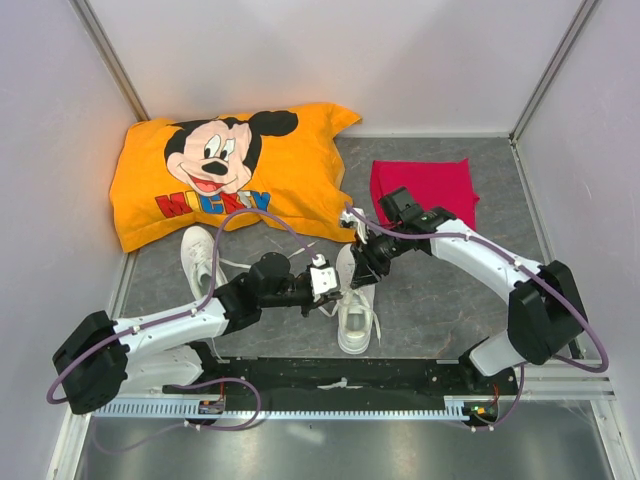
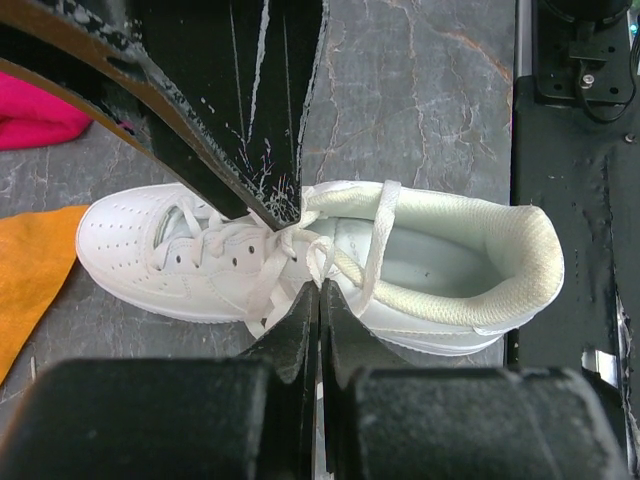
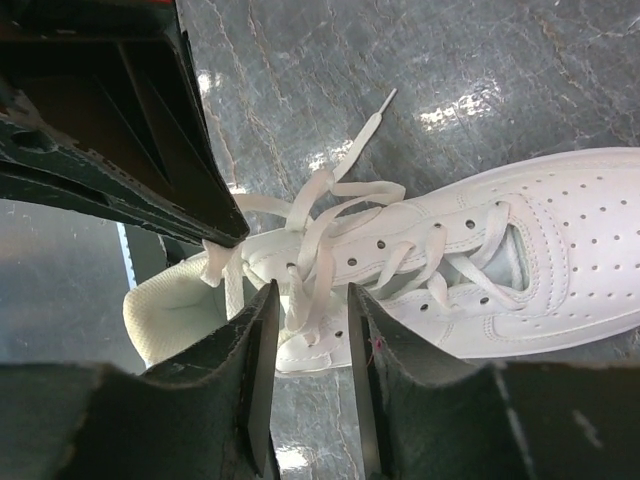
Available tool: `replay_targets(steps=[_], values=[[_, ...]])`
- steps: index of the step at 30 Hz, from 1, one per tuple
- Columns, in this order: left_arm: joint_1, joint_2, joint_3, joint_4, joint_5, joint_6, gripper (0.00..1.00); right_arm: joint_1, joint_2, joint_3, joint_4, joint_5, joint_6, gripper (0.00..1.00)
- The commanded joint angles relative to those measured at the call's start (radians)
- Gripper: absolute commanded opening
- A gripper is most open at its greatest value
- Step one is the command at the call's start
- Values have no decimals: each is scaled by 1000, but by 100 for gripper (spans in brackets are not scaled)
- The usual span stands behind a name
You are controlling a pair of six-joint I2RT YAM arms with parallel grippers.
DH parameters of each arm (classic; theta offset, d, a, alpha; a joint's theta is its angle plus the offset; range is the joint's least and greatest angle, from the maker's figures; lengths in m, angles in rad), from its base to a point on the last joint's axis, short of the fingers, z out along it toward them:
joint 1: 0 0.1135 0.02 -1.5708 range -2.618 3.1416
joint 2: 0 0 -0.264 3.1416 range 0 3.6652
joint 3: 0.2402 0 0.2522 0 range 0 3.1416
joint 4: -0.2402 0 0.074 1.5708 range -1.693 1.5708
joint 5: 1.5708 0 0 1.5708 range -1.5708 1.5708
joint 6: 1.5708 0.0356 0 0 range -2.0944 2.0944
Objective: Tie the shoes
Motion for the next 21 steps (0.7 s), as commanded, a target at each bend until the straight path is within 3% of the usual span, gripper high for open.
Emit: replay_targets(steps=[1,5,11,13,21], values=[[-4,4,45,15,36,41,2,5,21,31,-1,2,-33,40],[-4,5,43,15,37,41,2,5,23,30,4,6,-16,39],[-4,8,43,12,36,44,2,4,10,32,7,-4,-4,6],[-4,10,45,3,25,46,1,4,-8,31,7,-12,3,1],[8,33,68,-34,-7,-2,1,-13,-98,-14,81,-23,78,0]])
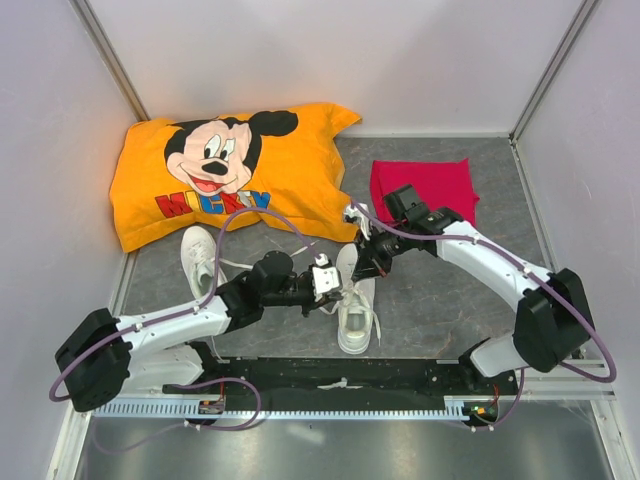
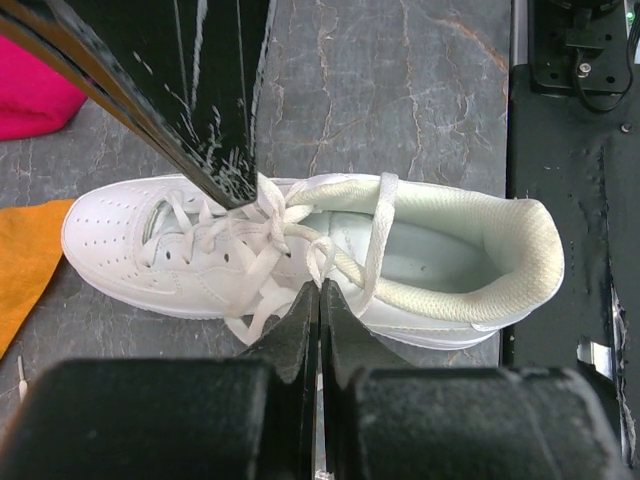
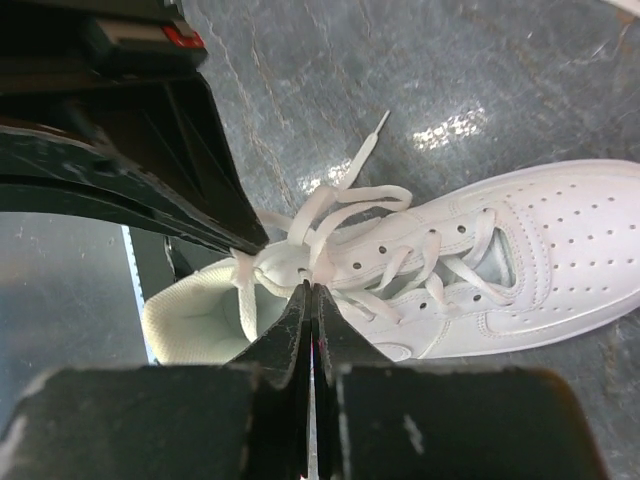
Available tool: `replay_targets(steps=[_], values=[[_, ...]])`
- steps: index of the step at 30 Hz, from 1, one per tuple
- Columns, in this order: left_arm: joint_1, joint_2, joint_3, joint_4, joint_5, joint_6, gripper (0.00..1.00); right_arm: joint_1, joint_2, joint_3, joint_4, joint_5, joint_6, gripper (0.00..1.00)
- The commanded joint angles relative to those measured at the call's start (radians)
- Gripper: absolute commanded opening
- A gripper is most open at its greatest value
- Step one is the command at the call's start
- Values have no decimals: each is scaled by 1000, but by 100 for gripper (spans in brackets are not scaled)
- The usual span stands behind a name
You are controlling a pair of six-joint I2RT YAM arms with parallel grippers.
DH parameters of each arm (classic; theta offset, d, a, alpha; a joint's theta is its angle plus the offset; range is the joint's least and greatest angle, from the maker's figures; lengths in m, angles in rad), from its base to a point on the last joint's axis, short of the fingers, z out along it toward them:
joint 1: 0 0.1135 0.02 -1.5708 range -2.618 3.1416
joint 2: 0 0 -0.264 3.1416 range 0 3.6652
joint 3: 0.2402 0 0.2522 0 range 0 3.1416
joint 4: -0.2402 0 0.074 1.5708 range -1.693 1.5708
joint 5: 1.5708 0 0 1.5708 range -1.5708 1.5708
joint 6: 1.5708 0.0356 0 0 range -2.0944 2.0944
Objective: Tie the shoes
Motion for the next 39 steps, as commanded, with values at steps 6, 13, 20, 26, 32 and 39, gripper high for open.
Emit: replay_targets(steps=[6,13,20,26,32,39], values=[[9,47,90,-9,-19,-49,1,-8,-87,-40,81,-36,53,0],[11,110,143,-43,-48,-63,2,-8,-112,-63,100,-46,70,0],[35,143,152,-67,-77,-89,2,-9,-142,-83,123,-32,93,0],[43,144,166,-40,-50,-127,2,-9,-145,-102,138,-45,109,0],[41,166,208,-31,-2,-185,2,-8,-141,-102,154,-52,125,0],[41,183,205,21,50,-187,2,-8,-145,-100,172,-41,146,0]])
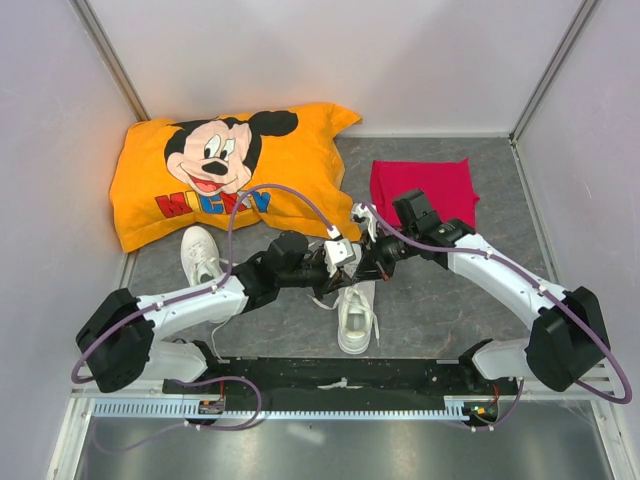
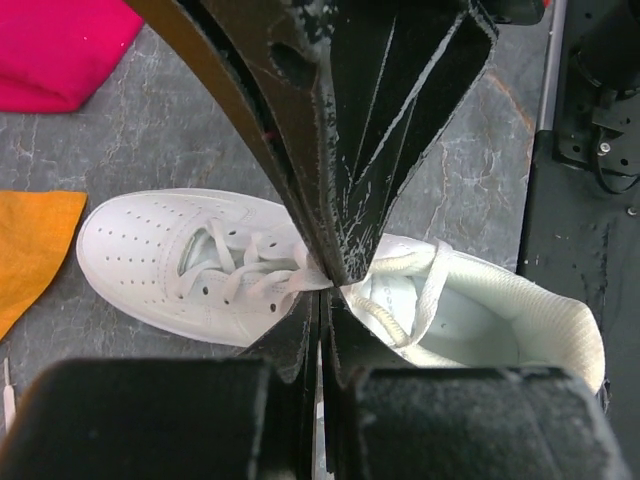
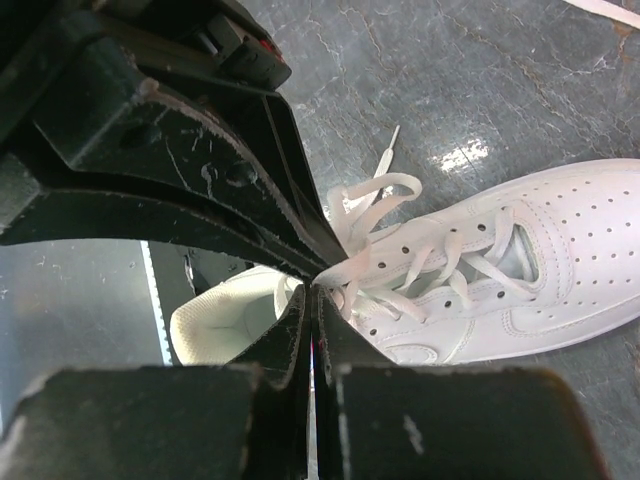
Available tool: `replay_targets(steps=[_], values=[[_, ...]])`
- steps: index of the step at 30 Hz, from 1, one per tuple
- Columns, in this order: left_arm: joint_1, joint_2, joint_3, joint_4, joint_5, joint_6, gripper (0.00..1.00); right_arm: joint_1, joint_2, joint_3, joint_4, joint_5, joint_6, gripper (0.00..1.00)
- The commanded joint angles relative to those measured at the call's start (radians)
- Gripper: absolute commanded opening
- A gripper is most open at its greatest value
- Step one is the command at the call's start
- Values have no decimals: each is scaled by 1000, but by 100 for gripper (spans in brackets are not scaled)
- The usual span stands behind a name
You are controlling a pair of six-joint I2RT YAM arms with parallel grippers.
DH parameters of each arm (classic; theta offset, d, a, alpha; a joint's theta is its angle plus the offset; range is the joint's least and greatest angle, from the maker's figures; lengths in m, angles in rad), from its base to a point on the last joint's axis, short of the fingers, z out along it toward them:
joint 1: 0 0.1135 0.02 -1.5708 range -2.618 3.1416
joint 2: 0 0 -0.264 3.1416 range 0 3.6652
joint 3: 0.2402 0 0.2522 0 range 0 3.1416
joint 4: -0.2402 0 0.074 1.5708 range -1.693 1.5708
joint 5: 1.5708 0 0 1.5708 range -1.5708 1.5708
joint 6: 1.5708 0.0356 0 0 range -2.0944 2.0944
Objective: Tie the shoes
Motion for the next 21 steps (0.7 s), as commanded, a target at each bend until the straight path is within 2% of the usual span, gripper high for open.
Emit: replay_targets(steps=[1,5,12,15,17,21], values=[[-1,18,17,93,66,-40,2,-3,-24,-3,48,-25,23,0],[0,23,-29,191,72,-40,2,-14,-44,-6,32,-22,23,8],[0,16,-64,231,81,-9,2,-111,-46,26,-60,-54,-8,42],[0,12,-72,231,86,-3,1,-131,-24,39,-114,-91,-49,46],[1,11,-74,232,92,3,2,-129,-15,40,-152,-118,-138,48],[0,3,-78,229,99,12,2,-129,-44,33,-191,-132,-334,62]])
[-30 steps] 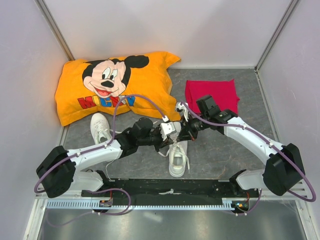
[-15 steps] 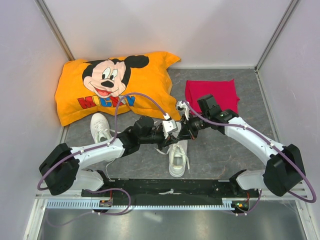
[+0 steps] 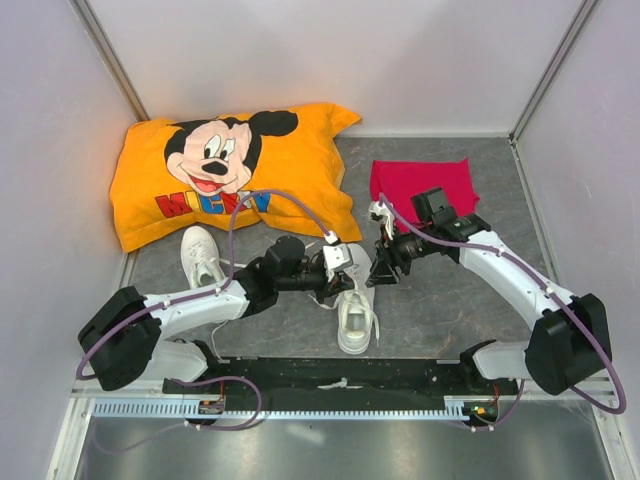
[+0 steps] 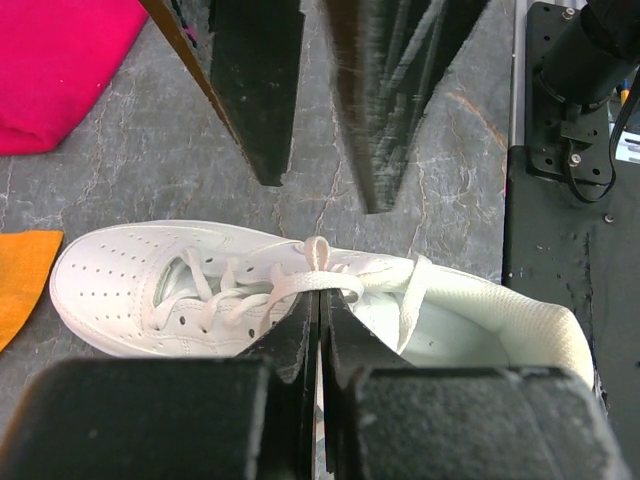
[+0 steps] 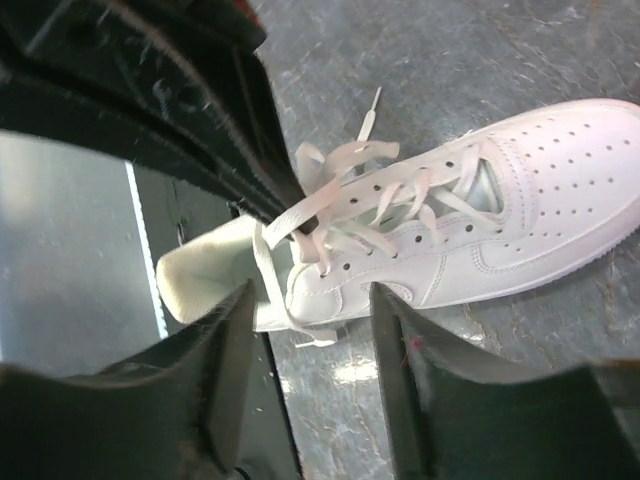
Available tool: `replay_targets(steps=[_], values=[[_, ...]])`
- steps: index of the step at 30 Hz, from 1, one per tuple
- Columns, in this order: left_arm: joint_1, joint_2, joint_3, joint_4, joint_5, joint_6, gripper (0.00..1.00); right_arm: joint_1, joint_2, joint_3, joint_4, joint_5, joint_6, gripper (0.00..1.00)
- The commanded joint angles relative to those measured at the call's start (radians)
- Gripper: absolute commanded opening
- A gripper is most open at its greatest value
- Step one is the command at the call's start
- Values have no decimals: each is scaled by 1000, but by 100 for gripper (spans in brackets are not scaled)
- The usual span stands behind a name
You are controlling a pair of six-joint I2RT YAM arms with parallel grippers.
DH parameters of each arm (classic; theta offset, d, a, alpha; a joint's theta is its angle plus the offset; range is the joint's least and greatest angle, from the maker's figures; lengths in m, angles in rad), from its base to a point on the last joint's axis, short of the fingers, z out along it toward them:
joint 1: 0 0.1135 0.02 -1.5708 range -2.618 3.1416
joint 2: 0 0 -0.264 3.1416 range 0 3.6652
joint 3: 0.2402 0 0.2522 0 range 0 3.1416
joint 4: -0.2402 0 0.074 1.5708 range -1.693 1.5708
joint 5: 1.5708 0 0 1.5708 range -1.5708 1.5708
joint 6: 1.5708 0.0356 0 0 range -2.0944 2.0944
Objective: Tie the shoes
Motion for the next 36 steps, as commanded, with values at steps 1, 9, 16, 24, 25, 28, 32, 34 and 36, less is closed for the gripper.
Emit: replay_targets(steps=[1,9,16,24,25,28,32,34,36], values=[[0,-17,-6,53,34,25,2,2,-46,27,-54,-56,-251,64],[1,-17,-6,59,45,30,2,14,-203,-158,208,-17,-501,65],[7,-17,-4,57,52,25,2,77,-333,-323,481,81,-492,55],[10,-14,-1,59,58,22,2,166,-335,-363,563,178,-516,50],[10,-14,-3,59,58,21,2,171,-332,-363,564,182,-521,50],[14,-16,-3,57,55,19,2,186,-327,-364,554,191,-544,49],[15,-16,-3,56,55,19,2,200,-332,-364,497,187,-628,50],[18,-14,-4,54,57,19,1,203,-341,-363,469,175,-657,52],[20,-16,-4,54,55,19,2,205,-355,-358,417,164,-708,54]])
